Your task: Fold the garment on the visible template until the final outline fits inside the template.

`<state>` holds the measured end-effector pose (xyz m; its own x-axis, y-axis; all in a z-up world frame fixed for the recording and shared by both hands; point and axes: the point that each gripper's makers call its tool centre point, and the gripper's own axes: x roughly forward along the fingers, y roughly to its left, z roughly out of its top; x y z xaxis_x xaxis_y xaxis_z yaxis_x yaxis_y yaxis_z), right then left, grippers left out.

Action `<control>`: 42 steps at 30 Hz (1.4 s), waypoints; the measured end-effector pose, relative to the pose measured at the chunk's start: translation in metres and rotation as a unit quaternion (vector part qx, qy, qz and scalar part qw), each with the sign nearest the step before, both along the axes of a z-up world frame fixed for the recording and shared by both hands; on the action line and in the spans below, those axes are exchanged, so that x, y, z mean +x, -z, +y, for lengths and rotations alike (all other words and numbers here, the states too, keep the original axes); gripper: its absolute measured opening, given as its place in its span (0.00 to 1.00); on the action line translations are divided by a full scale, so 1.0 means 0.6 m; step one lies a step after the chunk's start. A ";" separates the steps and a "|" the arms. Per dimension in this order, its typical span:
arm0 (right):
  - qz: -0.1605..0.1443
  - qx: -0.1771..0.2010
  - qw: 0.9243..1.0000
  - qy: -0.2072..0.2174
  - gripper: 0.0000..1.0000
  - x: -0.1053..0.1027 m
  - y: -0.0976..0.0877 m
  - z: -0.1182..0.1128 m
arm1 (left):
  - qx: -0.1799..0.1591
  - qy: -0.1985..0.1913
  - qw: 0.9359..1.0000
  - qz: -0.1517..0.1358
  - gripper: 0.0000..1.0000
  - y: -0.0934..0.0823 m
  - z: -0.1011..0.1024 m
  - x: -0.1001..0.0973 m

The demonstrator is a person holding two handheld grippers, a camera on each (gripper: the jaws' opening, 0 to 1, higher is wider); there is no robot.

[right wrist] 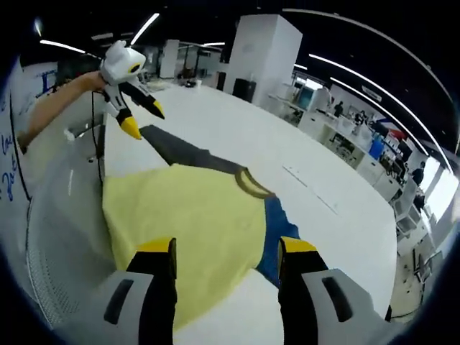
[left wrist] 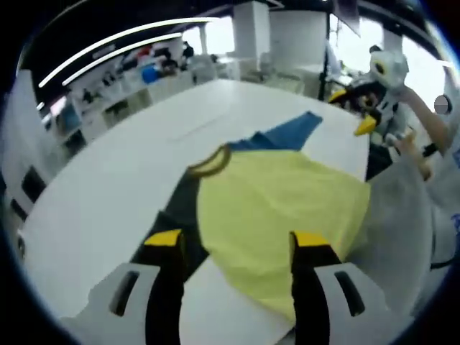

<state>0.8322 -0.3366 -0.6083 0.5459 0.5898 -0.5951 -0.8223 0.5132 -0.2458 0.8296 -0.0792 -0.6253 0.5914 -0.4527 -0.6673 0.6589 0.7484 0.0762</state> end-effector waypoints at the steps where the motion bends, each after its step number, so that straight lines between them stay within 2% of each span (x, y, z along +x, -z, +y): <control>1: -0.001 0.002 1.000 -0.002 0.56 0.004 -0.002 0.002 | 0.002 0.000 1.000 -0.002 0.55 -0.001 0.001 0.004; 17: -0.010 0.009 1.000 -0.017 0.51 0.082 -0.008 0.033 | 0.024 0.008 0.999 -0.020 0.53 -0.008 0.013 0.092; 29: -0.003 -0.002 1.000 -0.020 0.45 0.155 0.017 0.043 | 0.042 0.001 0.999 -0.007 0.50 0.033 0.032 0.157; 42: 0.017 -0.006 1.000 -0.006 0.39 0.211 0.056 0.038 | 0.042 0.003 0.999 0.018 0.48 0.076 0.041 0.199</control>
<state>0.9586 -0.3137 -0.6418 0.5186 0.5879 -0.6208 -0.8360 0.5010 -0.2239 0.9492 -0.0549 -0.6712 0.5647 -0.3977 -0.7231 0.6663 0.7367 0.1151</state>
